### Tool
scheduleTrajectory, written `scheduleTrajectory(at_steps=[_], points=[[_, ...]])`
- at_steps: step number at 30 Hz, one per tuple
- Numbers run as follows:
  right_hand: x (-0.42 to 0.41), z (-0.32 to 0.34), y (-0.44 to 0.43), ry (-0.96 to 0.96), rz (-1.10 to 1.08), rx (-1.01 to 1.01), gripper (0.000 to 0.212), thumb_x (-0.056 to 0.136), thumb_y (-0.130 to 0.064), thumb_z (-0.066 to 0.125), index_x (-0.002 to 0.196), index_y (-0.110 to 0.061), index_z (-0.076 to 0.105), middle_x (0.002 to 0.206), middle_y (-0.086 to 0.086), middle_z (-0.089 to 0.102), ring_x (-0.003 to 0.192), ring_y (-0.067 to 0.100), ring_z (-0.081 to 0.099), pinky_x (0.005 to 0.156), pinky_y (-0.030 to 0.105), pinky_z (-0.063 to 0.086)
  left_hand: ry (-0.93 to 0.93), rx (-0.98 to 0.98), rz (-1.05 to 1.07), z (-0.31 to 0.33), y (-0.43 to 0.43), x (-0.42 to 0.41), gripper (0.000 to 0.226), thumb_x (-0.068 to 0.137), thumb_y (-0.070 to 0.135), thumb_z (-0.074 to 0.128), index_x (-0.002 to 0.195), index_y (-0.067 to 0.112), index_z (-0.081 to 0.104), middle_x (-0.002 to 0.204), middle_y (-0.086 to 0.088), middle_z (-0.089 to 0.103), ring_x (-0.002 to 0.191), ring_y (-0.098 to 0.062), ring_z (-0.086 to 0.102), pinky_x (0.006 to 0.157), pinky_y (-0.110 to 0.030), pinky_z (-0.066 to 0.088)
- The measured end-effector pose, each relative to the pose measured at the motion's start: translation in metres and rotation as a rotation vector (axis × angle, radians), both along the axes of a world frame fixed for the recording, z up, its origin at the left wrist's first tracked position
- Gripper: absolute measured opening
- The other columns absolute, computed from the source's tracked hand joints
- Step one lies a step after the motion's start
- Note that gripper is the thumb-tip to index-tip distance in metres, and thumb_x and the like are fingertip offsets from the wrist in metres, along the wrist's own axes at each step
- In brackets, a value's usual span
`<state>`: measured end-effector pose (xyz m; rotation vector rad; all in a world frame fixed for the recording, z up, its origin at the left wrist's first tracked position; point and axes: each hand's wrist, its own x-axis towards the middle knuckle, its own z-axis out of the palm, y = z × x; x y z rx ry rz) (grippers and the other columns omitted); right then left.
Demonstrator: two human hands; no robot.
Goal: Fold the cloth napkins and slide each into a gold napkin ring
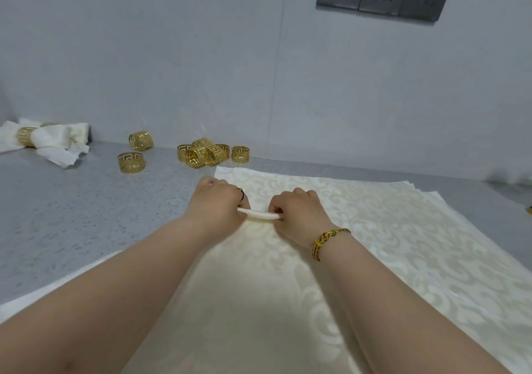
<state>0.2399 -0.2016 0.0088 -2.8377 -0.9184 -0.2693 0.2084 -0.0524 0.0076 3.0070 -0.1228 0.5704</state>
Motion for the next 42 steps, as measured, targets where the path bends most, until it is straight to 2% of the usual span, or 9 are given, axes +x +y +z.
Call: scheduleTrajectory(at_steps=[8, 13, 16, 20, 23, 30, 34, 39, 42], points=[[-0.007, 0.004, -0.009, 0.074, 0.022, -0.089, 0.035, 0.086, -0.005, 0.041, 0.107, -0.022, 0.063, 0.108, 0.002, 0.057, 0.101, 0.021, 0.042, 0.084, 0.027, 0.024, 0.023, 0.088, -0.043, -0.006, -0.004, -0.014, 0.030, 0.084, 0.010, 0.040, 0.082, 0.023, 0.067, 0.069, 0.009, 0.055, 0.083, -0.014, 0.042, 0.100, -0.021, 0.017], [-0.006, 0.009, -0.012, 0.204, -0.002, -0.098, 0.025, 0.089, -0.034, 0.046, 0.082, -0.020, 0.067, 0.086, 0.001, 0.056, 0.089, 0.018, 0.034, 0.079, 0.026, 0.023, 0.181, -0.004, -0.114, -0.003, 0.003, -0.013, 0.027, 0.087, 0.023, 0.045, 0.101, 0.032, 0.067, 0.112, 0.015, 0.060, 0.109, -0.009, 0.044, 0.101, -0.021, 0.017], [0.000, 0.009, -0.009, 0.271, -0.049, 0.010, 0.035, 0.090, -0.033, 0.049, 0.056, -0.023, 0.049, 0.083, 0.005, 0.054, 0.096, 0.023, 0.039, 0.079, 0.028, 0.029, 0.300, -0.135, -0.080, 0.001, 0.006, -0.012, 0.026, 0.089, 0.042, 0.046, 0.069, 0.030, 0.058, 0.116, 0.010, 0.054, 0.116, -0.017, 0.041, 0.101, -0.027, 0.028], [0.002, 0.014, -0.006, 0.350, -0.043, 0.026, 0.010, 0.084, -0.029, 0.062, 0.086, -0.019, 0.060, 0.107, 0.002, 0.058, 0.110, 0.019, 0.038, 0.093, 0.027, 0.031, 0.396, -0.186, -0.092, 0.009, 0.009, -0.008, 0.017, 0.091, 0.029, 0.052, 0.100, 0.026, 0.066, 0.123, 0.012, 0.056, 0.118, -0.012, 0.046, 0.091, -0.020, 0.029], [0.006, 0.019, -0.004, 0.384, -0.055, -0.023, 0.030, 0.084, -0.030, 0.062, 0.111, -0.019, 0.055, 0.097, -0.007, 0.050, 0.108, 0.018, 0.036, 0.092, 0.024, 0.029, 0.450, -0.196, -0.091, 0.014, 0.010, -0.003, 0.025, 0.086, 0.029, 0.062, 0.111, 0.024, 0.061, 0.112, 0.007, 0.056, 0.111, -0.010, 0.049, 0.084, -0.019, 0.028], [0.012, 0.027, 0.006, 0.420, -0.050, -0.135, 0.030, 0.082, -0.028, 0.062, 0.110, -0.019, 0.059, 0.099, -0.007, 0.050, 0.100, 0.017, 0.052, 0.088, 0.027, 0.038, 0.546, -0.174, -0.008, 0.018, 0.008, 0.009, 0.037, 0.082, 0.031, 0.065, 0.114, 0.020, 0.051, 0.100, 0.005, 0.047, 0.103, -0.018, 0.050, 0.086, -0.025, 0.034], [0.004, 0.026, 0.006, 0.317, -0.027, -0.168, 0.020, 0.084, -0.021, 0.058, 0.103, -0.017, 0.060, 0.088, -0.004, 0.048, 0.089, 0.016, 0.040, 0.081, 0.024, 0.031, 0.442, -0.024, -0.050, 0.020, 0.003, 0.003, 0.022, 0.083, 0.029, 0.062, 0.070, 0.027, 0.045, 0.079, 0.011, 0.049, 0.086, -0.014, 0.046, 0.082, -0.025, 0.025], [-0.015, 0.020, -0.001, 0.122, 0.067, -0.136, 0.023, 0.082, -0.010, 0.051, 0.068, -0.023, 0.039, 0.068, -0.011, 0.035, 0.085, 0.015, 0.035, 0.077, 0.023, 0.022, 0.127, 0.121, -0.126, 0.011, 0.001, -0.020, 0.006, 0.087, 0.026, 0.049, 0.083, 0.026, 0.045, 0.083, 0.009, 0.052, 0.091, -0.016, 0.051, 0.094, -0.023, 0.022], [-0.029, 0.013, -0.006, -0.008, 0.108, -0.114, 0.020, 0.082, -0.009, 0.050, 0.071, -0.021, 0.038, 0.067, -0.012, 0.032, 0.083, 0.014, 0.034, 0.070, 0.024, 0.021, -0.008, 0.236, -0.168, 0.001, 0.000, -0.034, 0.011, 0.089, 0.021, 0.040, 0.087, 0.028, 0.048, 0.081, 0.010, 0.050, 0.086, -0.012, 0.045, 0.100, -0.021, 0.016]])
